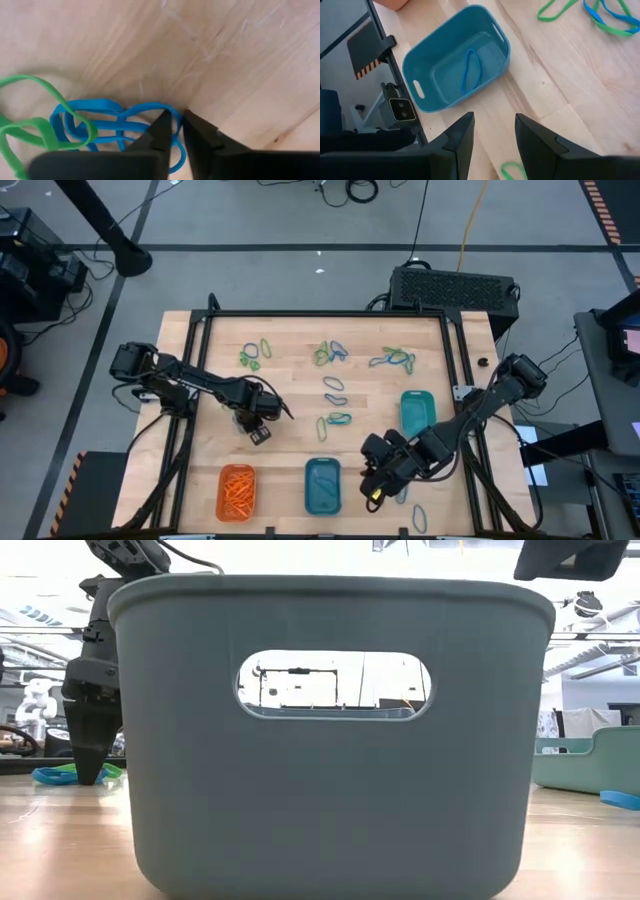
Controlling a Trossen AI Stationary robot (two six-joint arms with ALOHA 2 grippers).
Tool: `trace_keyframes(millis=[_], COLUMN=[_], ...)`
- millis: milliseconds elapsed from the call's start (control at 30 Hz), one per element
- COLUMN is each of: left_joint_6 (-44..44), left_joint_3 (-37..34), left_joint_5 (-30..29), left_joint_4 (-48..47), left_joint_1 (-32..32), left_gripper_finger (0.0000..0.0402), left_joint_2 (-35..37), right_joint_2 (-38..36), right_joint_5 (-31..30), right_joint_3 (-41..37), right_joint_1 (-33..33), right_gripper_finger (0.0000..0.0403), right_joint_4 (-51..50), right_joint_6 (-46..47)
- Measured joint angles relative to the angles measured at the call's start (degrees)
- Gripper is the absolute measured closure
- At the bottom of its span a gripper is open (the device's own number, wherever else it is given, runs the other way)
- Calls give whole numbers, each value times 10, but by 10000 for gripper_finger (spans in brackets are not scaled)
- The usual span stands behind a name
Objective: Sort rubber bands into baskets
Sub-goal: Put the blue rubber band into the blue bin
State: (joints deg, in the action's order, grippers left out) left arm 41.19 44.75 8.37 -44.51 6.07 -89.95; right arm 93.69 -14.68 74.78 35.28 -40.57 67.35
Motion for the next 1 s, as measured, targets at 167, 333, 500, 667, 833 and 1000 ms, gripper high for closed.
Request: trace_keyframes(millis=[167, 333, 500, 667, 833, 1000], left_joint_6=[-11, -11, 5, 34, 60, 65], left_joint_3=[5, 30, 35, 35, 35, 35], left_joint_5=[-9, -34, -40, -17, -8, 48], left_joint_4=[-8, -44, -68, -73, -48, 124], left_joint_1=[1, 11, 11, 12, 12, 40], left_gripper_finger=[391, 395, 399, 400, 400, 401], left_joint_2=[1, 39, 106, 166, 214, 233], right_joint_2=[0, 0, 0, 0, 0, 0], right_joint_5=[0, 0, 0, 0, 0, 0], right_joint_3=[0, 0, 0, 0, 0, 0], right_joint_1=[-5, -4, -4, -5, -5, -5], right_gripper_finger=[268, 268, 268, 268, 268, 268], right_joint_4=[0, 0, -2, -3, -4, -4], right_joint_6=[-1, -3, 4, 4, 4, 4])
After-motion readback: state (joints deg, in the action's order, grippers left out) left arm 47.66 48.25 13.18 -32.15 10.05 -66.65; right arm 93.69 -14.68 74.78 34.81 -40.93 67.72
